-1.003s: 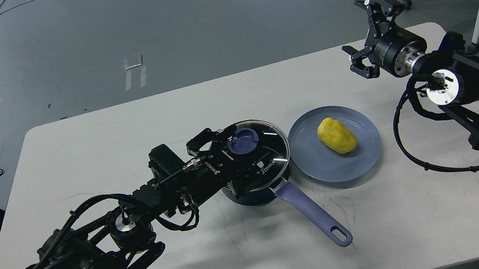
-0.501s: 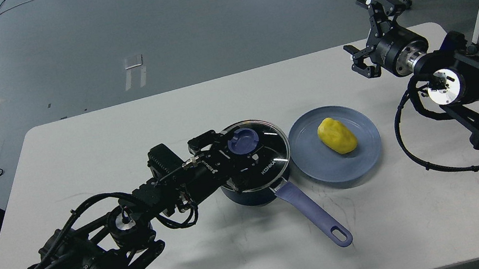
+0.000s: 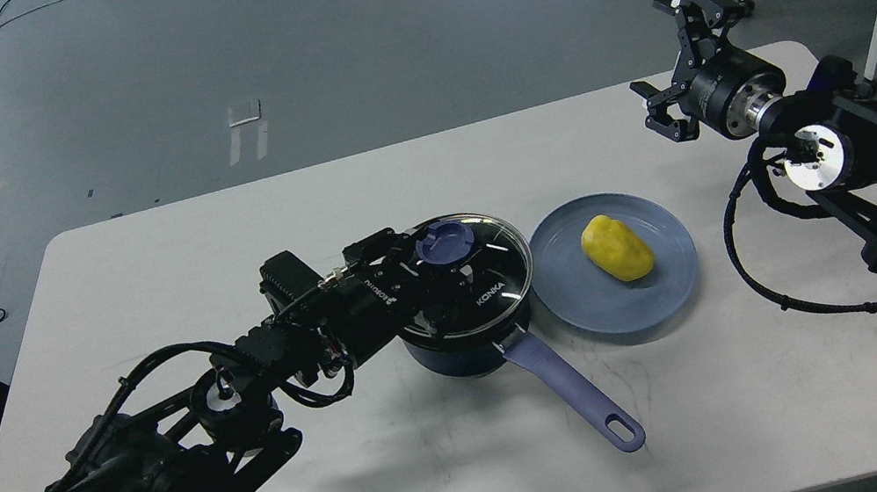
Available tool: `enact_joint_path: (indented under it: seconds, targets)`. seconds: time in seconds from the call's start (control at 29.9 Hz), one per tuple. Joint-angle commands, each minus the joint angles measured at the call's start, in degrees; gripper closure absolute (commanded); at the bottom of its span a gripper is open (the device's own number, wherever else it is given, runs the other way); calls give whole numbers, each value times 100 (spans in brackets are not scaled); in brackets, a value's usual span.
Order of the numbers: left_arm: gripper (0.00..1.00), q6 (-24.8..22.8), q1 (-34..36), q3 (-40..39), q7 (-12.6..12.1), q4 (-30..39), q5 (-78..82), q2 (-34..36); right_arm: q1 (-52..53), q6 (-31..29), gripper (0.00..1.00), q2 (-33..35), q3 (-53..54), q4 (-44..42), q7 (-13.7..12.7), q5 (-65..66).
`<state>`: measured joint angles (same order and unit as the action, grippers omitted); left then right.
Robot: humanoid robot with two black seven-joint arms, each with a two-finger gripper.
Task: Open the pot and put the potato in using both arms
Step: 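Lift the glass lid off the saucepan and set it down beside it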
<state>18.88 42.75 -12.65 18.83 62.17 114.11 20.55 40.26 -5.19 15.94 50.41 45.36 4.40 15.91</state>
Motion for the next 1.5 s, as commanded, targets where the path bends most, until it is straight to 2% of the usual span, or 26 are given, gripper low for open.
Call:
enact_joint_path:
  seconds: [0.0, 0.13, 0.2, 0.3, 0.33, 0.47, 0.57, 0.67, 0.8, 1.1, 1.47]
  targets:
    - [77, -7, 243, 0, 24, 146, -318, 107, 0, 0, 0, 6, -22, 8, 0, 0]
    - [77, 2, 594, 0, 68, 164, -714, 440, 8, 0, 0, 6, -31, 8, 0, 0]
    - [77, 46, 682, 0, 164, 120, -767, 730, 17, 0, 0, 6, -40, 8, 0, 0]
    - [77, 265, 674, 61, 498, 67, -776, 1134, 26, 0, 0, 6, -40, 8, 0, 0]
    - [77, 440, 639, 87, 594, 41, -776, 1283, 26, 0, 0, -3, -40, 8, 0, 0]
    - [77, 912, 368, 114, 639, -283, -802, 1740, 17, 0, 0, -29, -49, 8, 0, 0]
    - [77, 912, -89, 123, 797, -634, -793, 1935, 17, 0, 0, -47, -66, -1, 0, 0]
    - [77, 912, -546, 131, 917, -1256, -811, 1865, 35, 9, 0, -47, -75, -1, 0, 0]
    - [77, 912, -864, 140, 917, -2138, -863, 1488, 44, 9, 0, -47, -75, -1, 0, 0]
    - [77, 912, -917, 184, 917, -2244, -1663, 1311, 52, 0, 0, 14, -145, -1, 0, 0]
    - [72, 912, -1031, 184, 917, -2376, -1699, 1047, 8, 9, 0, 14, -172, -1, 0, 0]
